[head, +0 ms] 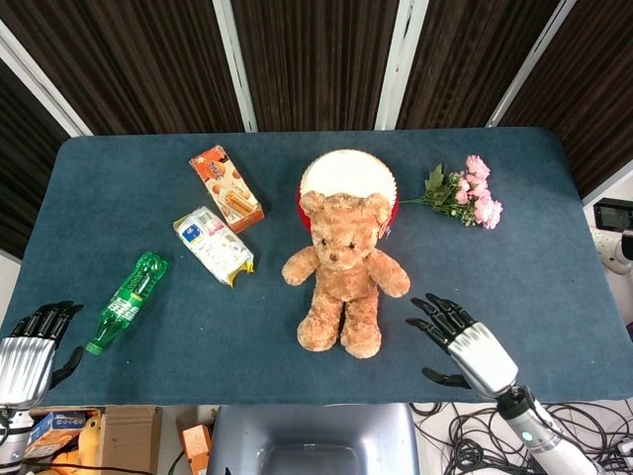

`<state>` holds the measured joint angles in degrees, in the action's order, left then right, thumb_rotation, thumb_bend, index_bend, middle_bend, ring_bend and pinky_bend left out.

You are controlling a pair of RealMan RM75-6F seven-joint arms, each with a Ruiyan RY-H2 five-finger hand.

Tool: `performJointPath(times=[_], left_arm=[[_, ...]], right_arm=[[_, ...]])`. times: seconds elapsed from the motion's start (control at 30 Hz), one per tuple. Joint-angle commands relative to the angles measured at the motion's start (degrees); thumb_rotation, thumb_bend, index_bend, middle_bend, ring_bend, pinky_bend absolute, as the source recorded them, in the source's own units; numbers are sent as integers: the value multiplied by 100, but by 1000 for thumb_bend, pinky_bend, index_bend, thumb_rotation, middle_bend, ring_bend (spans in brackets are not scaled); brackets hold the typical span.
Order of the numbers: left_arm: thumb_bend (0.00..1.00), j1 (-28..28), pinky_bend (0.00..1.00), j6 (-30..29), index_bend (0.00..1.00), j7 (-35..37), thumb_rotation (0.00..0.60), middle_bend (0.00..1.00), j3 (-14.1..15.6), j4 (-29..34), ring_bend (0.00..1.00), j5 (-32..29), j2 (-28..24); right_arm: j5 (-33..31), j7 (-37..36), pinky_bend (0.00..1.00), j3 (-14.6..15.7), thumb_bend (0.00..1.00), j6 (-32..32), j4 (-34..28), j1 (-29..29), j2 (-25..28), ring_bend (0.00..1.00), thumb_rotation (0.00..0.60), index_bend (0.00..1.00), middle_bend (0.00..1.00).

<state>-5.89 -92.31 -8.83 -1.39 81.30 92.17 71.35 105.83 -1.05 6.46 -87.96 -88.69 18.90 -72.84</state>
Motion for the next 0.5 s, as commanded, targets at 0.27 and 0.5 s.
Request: performJointPath(times=[0.27,0.5], left_arm=[[281,-51,399,233,272,268,600,244,122,165,219,79,-173],[281,-74,401,332,272,327,600,246,150,214,220,87,-209]], right_arm=[[-792,-187,194,-785,64,-302,1204,-179,-668,37,600,306,72],[-1005,-170,174,-1228,64,-540,2408,-73,-1317,37,600,434,72]])
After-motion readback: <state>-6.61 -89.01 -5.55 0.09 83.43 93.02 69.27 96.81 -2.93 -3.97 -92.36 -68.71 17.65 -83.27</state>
